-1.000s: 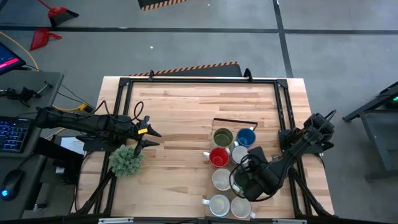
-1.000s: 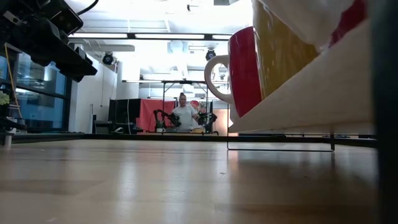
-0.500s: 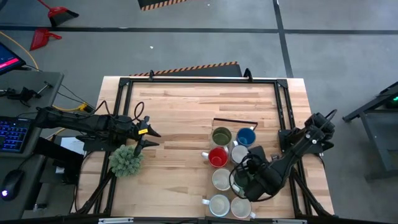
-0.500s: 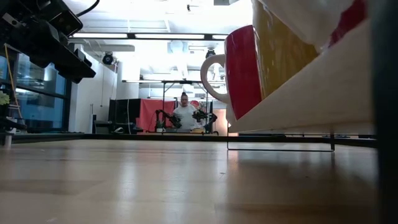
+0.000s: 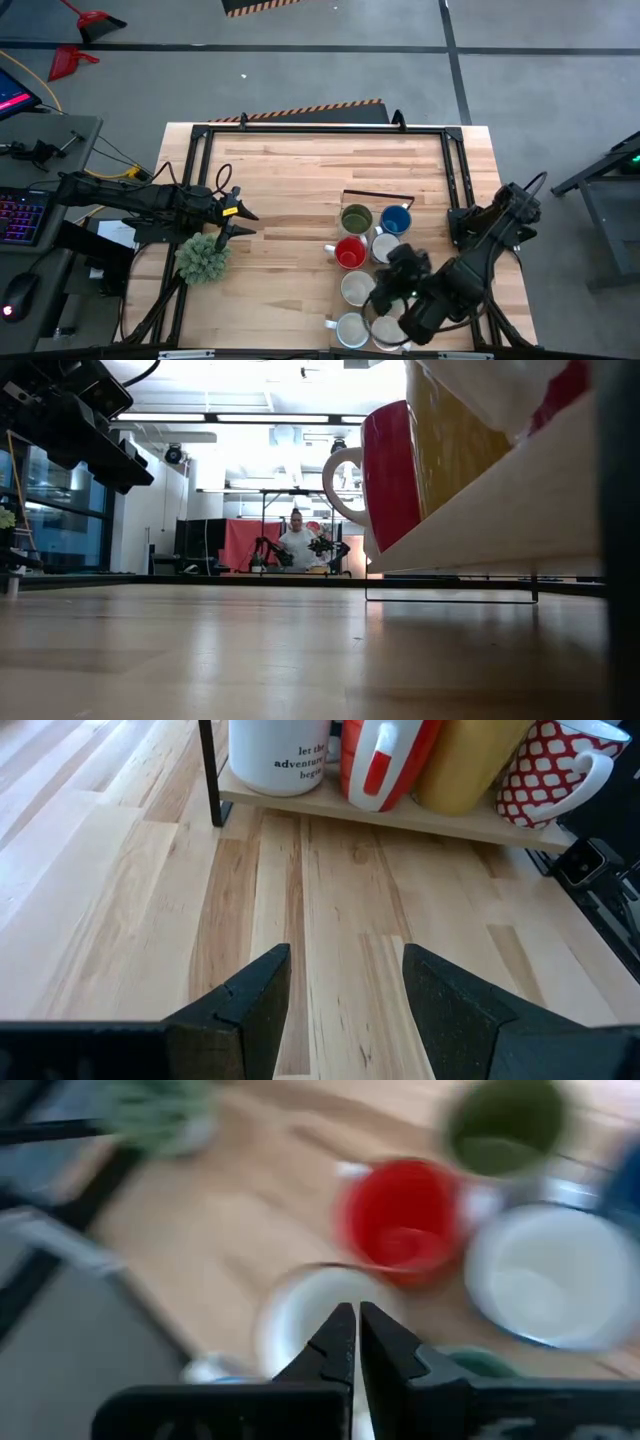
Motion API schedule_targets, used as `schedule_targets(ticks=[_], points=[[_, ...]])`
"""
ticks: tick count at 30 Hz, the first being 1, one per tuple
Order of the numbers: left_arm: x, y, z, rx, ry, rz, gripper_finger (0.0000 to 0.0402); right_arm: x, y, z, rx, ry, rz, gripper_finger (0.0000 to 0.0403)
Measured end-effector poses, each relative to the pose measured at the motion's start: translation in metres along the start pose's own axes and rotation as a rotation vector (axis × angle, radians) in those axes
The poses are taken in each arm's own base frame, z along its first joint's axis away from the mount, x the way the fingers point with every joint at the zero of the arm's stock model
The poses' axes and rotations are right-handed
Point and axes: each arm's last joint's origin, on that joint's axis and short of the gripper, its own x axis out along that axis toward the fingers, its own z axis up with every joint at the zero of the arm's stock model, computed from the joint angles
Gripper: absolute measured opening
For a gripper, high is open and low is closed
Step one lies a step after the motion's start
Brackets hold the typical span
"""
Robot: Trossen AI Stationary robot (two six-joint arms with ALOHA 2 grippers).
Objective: Place coffee mugs
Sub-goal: Adjust the mugs on the shelf
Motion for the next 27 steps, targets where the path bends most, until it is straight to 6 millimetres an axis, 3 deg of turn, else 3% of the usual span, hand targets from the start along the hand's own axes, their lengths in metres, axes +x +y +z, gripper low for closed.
schedule_targets(ticks=[4,9,14,20,27], points=[[0.000,0.000,0.000,0.000,0.000,0.000,0.0184,0.008,0.024,0.010,-0.088,-0.024,0.163,0.0000],[0.000,0.000,0.000,0.000,0.000,0.000,0.0184,0.046,0.036,0.024,-0.178,-0.019,0.142,0.0000],[0.000,0.000,0.000,-0.001,0.001,0.000,0.0184,0.071,0.027,0.058,-0.192,-0.037,0.017,0.0000],[0.000,0.000,0.000,-0.001,0.000,0.000,0.0184,0.102,0.016,0.098,-0.232,0.075,-0.029,0.0000],[0.000,0.000,0.000,-0.001,0.001,0.000,0.0184,0.139,0.005,0.122,-0.288,0.269,-0.046,0.0000]])
